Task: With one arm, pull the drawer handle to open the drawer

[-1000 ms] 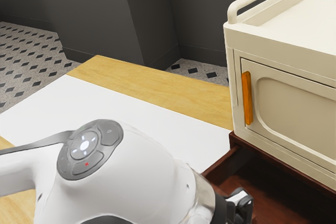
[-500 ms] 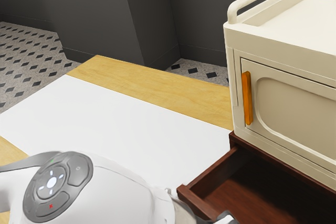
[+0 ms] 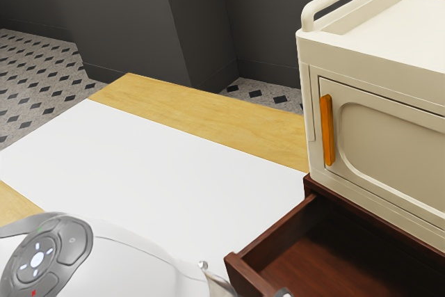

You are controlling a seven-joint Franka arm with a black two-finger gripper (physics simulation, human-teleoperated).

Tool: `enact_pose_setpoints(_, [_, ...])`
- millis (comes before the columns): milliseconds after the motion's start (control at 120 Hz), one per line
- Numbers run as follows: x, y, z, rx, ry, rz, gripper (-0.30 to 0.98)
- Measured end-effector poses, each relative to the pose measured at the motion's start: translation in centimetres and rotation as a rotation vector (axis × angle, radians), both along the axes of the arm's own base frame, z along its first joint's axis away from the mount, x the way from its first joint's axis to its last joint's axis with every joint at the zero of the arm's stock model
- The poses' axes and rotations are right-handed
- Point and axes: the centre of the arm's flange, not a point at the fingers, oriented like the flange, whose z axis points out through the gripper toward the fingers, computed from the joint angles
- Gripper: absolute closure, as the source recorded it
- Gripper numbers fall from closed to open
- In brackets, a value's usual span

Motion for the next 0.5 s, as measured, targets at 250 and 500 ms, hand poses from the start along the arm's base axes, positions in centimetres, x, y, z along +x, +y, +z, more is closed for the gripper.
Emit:
enact_pose_setpoints(250, [-0.1, -0.1, 0.0, 0.001, 0.005, 0.002, 0.58])
enact_pose_setpoints(500, [-1.7, -1.6, 5.1, -0.040, -0.031, -0.031, 0.54])
